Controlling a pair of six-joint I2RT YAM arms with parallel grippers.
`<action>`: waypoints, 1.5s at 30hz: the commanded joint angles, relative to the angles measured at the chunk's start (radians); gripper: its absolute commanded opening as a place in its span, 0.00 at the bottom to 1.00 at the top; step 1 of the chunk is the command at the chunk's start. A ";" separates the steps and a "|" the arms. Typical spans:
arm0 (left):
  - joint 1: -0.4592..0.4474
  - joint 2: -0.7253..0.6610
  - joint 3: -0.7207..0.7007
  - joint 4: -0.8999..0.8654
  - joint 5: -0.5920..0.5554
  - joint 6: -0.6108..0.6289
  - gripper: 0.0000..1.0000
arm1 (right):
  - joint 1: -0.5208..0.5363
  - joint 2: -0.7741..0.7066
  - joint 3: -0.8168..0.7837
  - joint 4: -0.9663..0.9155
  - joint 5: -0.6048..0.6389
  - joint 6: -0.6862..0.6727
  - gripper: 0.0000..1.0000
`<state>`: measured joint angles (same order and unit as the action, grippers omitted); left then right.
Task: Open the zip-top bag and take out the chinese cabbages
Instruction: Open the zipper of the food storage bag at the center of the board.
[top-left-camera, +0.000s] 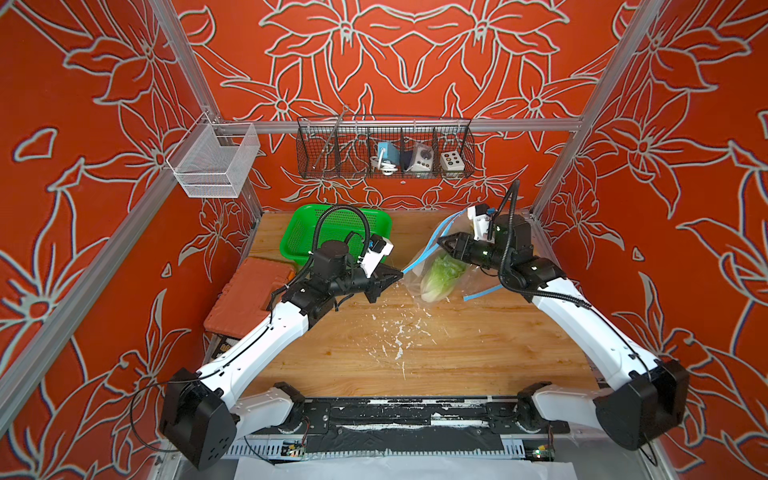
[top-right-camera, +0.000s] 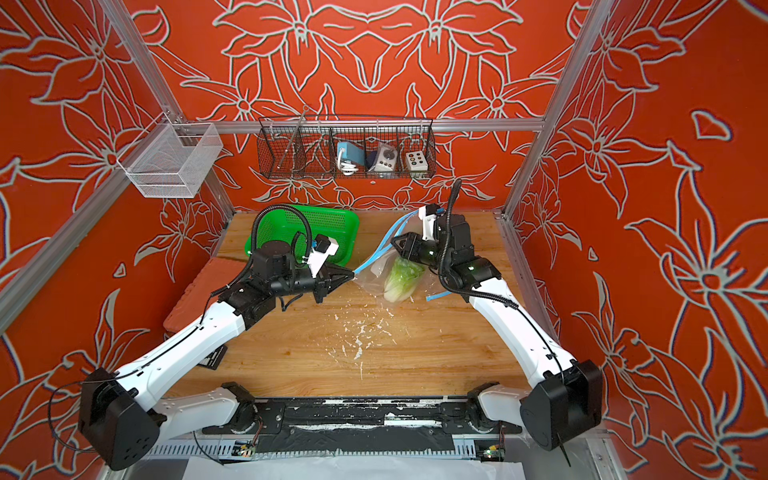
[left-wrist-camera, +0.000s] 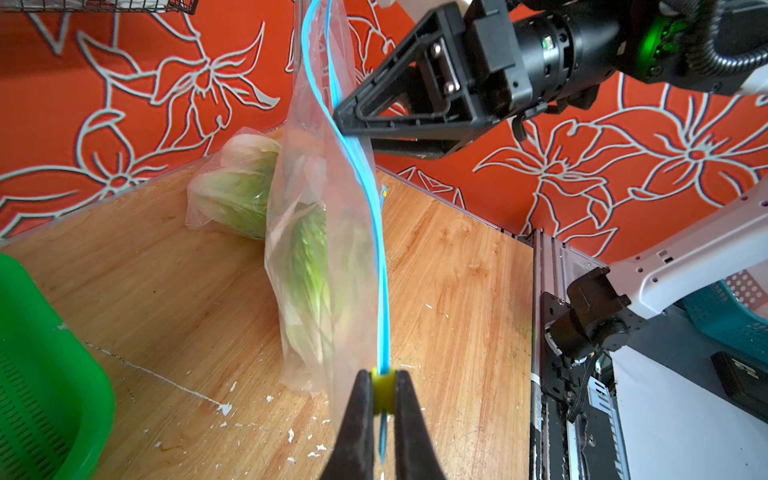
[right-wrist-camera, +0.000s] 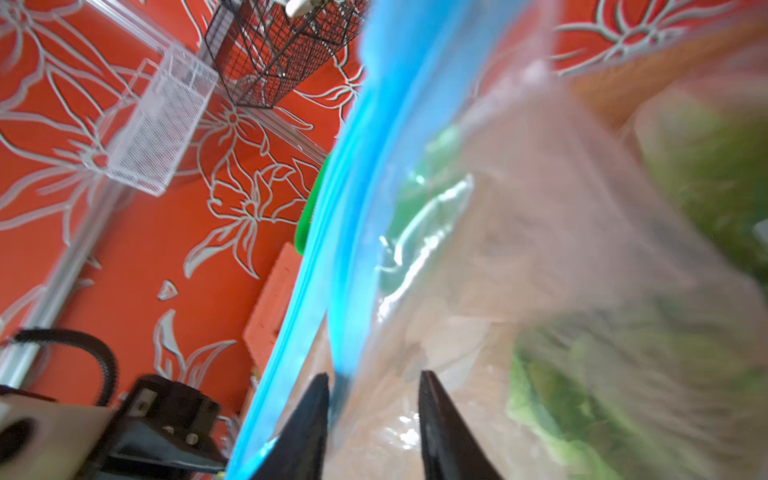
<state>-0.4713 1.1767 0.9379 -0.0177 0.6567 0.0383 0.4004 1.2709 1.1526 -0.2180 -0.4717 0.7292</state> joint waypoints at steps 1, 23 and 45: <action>-0.003 0.002 0.012 0.004 0.026 0.011 0.06 | 0.006 0.004 0.035 -0.038 0.020 -0.007 0.19; -0.134 0.151 0.259 -0.041 -0.306 -0.151 0.85 | 0.011 -0.048 0.018 -0.067 -0.074 -0.209 0.00; -0.203 0.327 0.433 -0.094 -0.390 -0.426 0.00 | 0.014 -0.171 0.236 -0.511 0.141 -0.477 0.00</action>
<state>-0.6571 1.5421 1.3933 -0.1688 0.2306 -0.2813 0.4088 1.1500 1.2976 -0.5922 -0.4248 0.3355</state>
